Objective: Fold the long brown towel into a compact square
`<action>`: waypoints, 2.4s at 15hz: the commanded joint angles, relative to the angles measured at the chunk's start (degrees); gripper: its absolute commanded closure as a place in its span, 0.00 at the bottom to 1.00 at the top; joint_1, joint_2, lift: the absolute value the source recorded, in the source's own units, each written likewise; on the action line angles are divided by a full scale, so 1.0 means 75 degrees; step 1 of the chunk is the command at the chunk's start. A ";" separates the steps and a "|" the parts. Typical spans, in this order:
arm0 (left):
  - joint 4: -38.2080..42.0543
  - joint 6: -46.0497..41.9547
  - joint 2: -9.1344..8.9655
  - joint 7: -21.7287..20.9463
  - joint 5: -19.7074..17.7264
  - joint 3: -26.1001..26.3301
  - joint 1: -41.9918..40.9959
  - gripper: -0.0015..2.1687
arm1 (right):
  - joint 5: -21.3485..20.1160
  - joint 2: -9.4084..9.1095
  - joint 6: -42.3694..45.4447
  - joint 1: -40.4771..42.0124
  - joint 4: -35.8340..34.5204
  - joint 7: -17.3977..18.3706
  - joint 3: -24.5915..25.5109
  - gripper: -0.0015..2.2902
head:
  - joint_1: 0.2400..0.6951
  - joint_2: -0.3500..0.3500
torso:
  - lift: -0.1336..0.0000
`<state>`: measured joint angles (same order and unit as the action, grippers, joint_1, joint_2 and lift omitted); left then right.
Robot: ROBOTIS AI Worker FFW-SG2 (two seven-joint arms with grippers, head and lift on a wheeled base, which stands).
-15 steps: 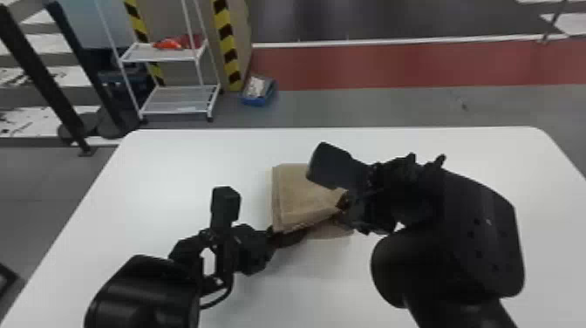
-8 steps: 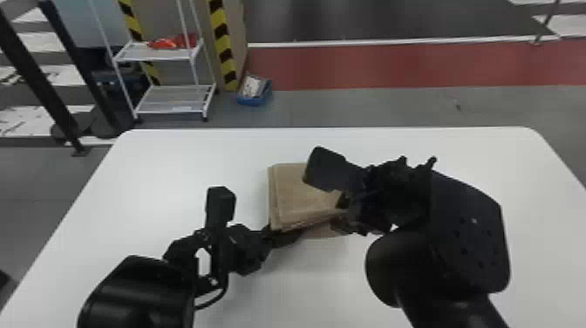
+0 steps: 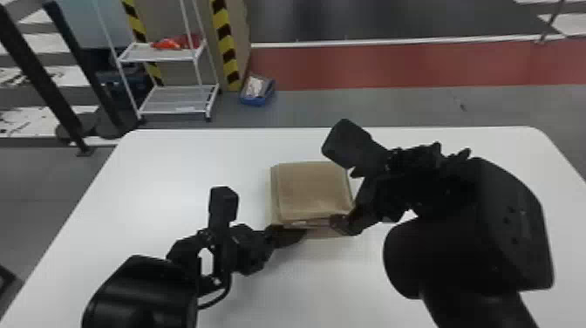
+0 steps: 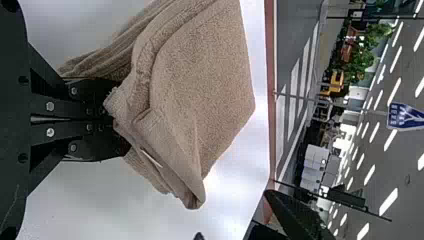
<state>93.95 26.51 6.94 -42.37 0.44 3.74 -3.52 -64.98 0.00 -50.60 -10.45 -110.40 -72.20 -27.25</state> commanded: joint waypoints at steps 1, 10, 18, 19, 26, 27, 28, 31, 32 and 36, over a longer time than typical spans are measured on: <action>0.0000 0.0000 0.0000 -0.0011 0.0000 -0.0006 0.0000 0.99 | -0.0007 -0.0007 0.0025 -0.0107 0.0329 0.0498 0.0211 0.08 | 1.00 0.61 | 0.07; 0.0176 0.0000 0.0000 -0.0058 0.0023 -0.0065 -0.0152 0.99 | 0.0168 -0.0007 0.0892 -0.0224 0.2099 0.2022 0.0153 0.75 | 1.00 0.54 | 0.07; 0.0329 0.0023 0.0012 -0.0129 0.0035 -0.0053 -0.0281 0.99 | 0.0649 -0.0007 0.0494 -0.0306 0.1067 0.2174 0.0375 0.75 | 1.00 0.56 | 0.07; 0.0364 0.0023 0.0024 -0.0140 0.0035 -0.0053 -0.0305 0.99 | 0.0801 -0.0007 0.0587 -0.0364 0.1419 0.2678 0.0375 0.75 | 1.00 0.56 | 0.07; 0.0598 0.0023 0.0047 -0.0246 0.0023 -0.0042 -0.0480 0.99 | 0.1950 -0.0007 0.1923 -0.0364 0.2356 0.3815 0.0598 0.75 | 1.00 0.55 | 0.07; 0.0598 0.0023 0.0047 -0.0257 0.0023 -0.0053 -0.0492 0.99 | 0.1926 -0.0007 0.1783 -0.0306 0.2134 0.3803 0.0575 0.75 | 1.00 0.56 | 0.07; 0.0598 0.0023 0.0047 -0.0281 0.0023 -0.0053 -0.0492 0.99 | 0.1915 -0.0007 0.1548 -0.0236 0.1841 0.3768 0.0563 0.75 | 1.00 0.57 | 0.07; 0.0586 0.0023 0.0047 -0.0293 0.0023 -0.0030 -0.0469 0.99 | 0.1915 -0.0007 0.1009 -0.0107 0.1278 0.3756 0.0528 0.75 | 1.00 0.57 | 0.07; 0.0598 0.0023 0.0047 -0.0293 0.0012 -0.0030 -0.0469 0.99 | 0.2020 -0.0007 0.1009 -0.0107 0.1243 0.3779 0.0528 0.75 | 1.00 0.57 | 0.07; 0.0598 0.0023 0.0024 -0.0386 0.0012 -0.0006 -0.0492 0.99 | 0.2407 -0.0007 0.2205 -0.0165 0.2368 0.4318 0.0540 0.75 | 1.00 0.57 | 0.07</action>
<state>98.43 26.66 7.16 -45.26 0.53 3.59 -7.08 -47.33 0.00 -38.26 -11.37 -96.81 -40.62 -23.21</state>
